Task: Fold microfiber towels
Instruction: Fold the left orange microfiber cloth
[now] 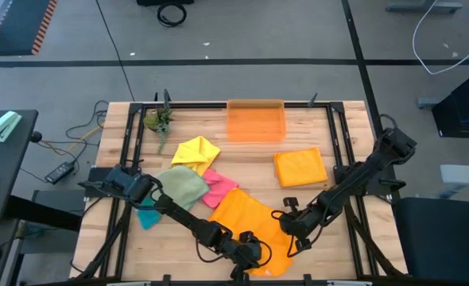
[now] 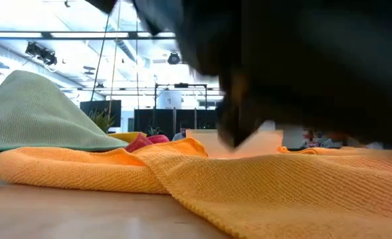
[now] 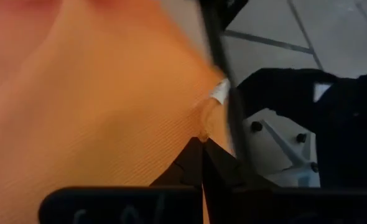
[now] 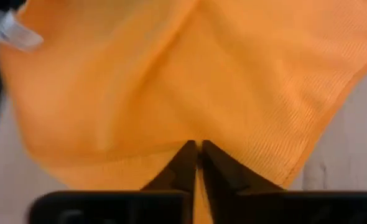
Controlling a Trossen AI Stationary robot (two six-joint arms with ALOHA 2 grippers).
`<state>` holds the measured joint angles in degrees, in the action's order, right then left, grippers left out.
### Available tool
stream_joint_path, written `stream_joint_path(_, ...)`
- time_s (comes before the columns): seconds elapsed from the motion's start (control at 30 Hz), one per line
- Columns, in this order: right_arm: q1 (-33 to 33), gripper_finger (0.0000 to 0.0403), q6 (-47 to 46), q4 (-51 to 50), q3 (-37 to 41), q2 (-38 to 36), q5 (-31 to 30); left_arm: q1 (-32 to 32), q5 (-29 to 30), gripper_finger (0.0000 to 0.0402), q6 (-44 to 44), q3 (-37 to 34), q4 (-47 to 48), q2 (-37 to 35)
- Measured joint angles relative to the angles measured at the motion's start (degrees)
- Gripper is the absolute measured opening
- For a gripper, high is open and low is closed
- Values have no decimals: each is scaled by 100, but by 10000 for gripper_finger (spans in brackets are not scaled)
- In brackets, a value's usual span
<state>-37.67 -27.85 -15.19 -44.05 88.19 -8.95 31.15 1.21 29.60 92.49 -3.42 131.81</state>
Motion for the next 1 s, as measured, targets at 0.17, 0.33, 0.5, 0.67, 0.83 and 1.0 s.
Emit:
stream_joint_path(0.17, -176, 4, -157, -152, 0, -654, -2, 72, 3, 4, -324, 0, 58, -376)
stream_joint_path(0.33, -930, 2, -581, -376, 0, -1707, -765, 224, 141, 4, -723, 0, 277, -1037)
stream_joint_path(0.5, -2227, 2, -663, -161, 0, -2711, -2658, 482, 1036, 4, -1386, 0, 685, -1948)
stream_joint_path(0.67, -3344, 1, 929, 1440, -2, -3213, -4705, 793, 2346, 3, -2411, 0, 622, -3016)
stream_joint_path(0.83, -3619, 1, 3887, 3887, -47, -3359, -5556, 1049, 3569, 3, -3288, 9, 642, -3894)
stream_joint_path(1.0, -3105, 1, 4950, 3731, -455, -3480, -6643, 870, 4261, 3, -3351, 11, 1291, -4249)
